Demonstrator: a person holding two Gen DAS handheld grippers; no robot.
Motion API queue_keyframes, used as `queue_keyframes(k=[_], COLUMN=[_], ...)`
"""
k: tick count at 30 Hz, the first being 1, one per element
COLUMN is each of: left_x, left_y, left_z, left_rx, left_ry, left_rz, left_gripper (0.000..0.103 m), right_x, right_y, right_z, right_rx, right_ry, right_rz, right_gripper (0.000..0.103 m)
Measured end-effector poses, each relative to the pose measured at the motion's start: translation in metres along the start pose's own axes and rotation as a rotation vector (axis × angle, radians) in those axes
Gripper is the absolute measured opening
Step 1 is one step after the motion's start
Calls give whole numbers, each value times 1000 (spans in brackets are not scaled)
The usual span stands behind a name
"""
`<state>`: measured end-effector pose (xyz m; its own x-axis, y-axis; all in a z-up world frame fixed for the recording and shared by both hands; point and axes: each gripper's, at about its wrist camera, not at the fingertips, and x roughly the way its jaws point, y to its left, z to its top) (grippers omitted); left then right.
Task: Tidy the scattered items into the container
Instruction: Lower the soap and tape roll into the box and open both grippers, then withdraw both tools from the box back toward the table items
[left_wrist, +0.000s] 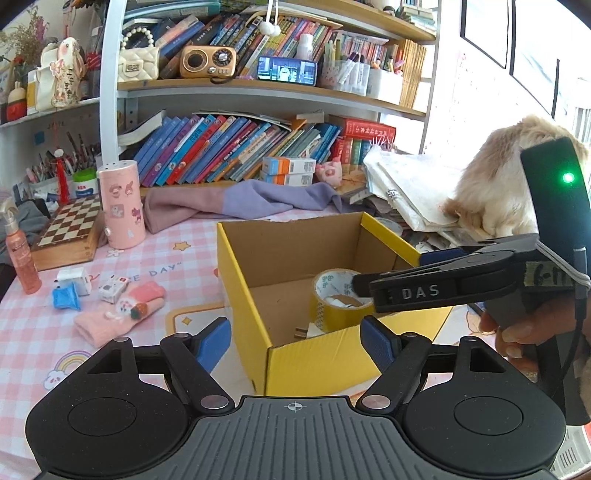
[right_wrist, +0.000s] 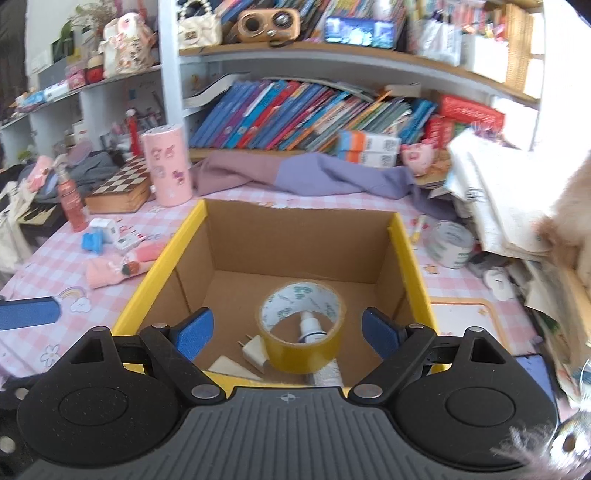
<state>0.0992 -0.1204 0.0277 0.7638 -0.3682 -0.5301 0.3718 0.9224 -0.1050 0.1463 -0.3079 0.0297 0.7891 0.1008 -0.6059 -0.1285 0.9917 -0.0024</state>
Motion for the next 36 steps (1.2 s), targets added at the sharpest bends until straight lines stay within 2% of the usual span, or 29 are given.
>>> queue_keyframes(k=[11, 20, 27, 36], left_x=[-33, -51, -63, -76], left_y=[34, 60, 69, 78], left_z=[-18, -36, -51, -69], left_rx=[-12, -23, -14, -19], left_ry=[9, 46, 79, 117], left_rz=[-1, -10, 3, 8], left_gripper=[79, 79, 79, 79], right_x=[-35, -53, -64, -71], right_y=[25, 65, 90, 121], right_z=[-32, -64, -80, -101], right_rx=[98, 127, 132, 134], right_ry=[-24, 24, 29, 68], right_rz=[-87, -107, -123, -105], right_gripper=[83, 81, 75, 70])
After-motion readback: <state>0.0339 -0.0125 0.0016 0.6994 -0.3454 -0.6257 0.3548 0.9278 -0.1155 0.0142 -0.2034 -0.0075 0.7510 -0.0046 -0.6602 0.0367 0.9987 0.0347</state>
